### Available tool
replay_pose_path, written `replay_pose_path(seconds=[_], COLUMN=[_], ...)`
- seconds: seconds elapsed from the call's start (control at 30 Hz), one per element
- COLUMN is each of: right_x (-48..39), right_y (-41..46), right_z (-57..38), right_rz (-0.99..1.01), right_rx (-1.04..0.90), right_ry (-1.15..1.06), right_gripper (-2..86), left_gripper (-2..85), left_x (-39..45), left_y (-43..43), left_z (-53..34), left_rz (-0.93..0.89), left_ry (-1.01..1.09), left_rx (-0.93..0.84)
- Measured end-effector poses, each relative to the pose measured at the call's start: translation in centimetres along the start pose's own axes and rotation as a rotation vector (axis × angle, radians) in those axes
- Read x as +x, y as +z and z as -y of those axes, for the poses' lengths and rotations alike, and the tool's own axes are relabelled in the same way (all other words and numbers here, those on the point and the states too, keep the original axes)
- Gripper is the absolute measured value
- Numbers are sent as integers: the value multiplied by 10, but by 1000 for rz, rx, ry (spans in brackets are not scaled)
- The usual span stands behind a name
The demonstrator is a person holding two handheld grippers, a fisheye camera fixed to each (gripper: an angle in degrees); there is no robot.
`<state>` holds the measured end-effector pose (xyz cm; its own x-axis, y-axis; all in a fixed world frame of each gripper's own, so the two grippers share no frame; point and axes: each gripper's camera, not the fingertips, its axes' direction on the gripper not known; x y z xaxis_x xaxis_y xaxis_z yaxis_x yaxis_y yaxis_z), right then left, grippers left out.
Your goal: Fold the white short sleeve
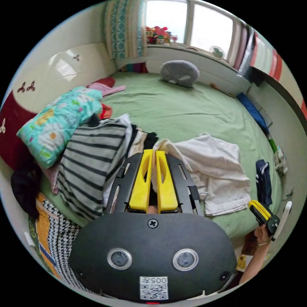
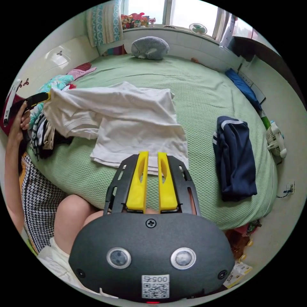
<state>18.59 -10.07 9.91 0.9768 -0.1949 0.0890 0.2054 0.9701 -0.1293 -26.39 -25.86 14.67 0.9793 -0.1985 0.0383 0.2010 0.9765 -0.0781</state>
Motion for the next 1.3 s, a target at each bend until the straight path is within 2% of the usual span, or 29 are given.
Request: replay_pose_path(seconds=[0.17,0.33,0.7,0.87,1.0,1.3], right_x=[-8,0,14,25,38,55], right_y=[4,6,-5,-8,-10,-10], right_z=[-2,-12,-30,-39,-46,-54], right_rz=[15,-1,-5,-7,-17,11], right_rx=[-14,-30,-14,-8,-17,-19], right_ry=[-10,3,-4,-5,4,32], right_gripper=[43,43,44,45,46,48], left_gripper=[44,57,87,95,96,107], left_x=[-25,-3,137,209,249,287], left_y=[16,7,12,27,37,79], left_z=[-22,-40,-63,-80,-81,-82], left_rz=[49,101,-280,-327,-417,-272], left_ry=[-15,73,416,561,559,579], left_rx=[-72,-26,-75,-82,-62,-120])
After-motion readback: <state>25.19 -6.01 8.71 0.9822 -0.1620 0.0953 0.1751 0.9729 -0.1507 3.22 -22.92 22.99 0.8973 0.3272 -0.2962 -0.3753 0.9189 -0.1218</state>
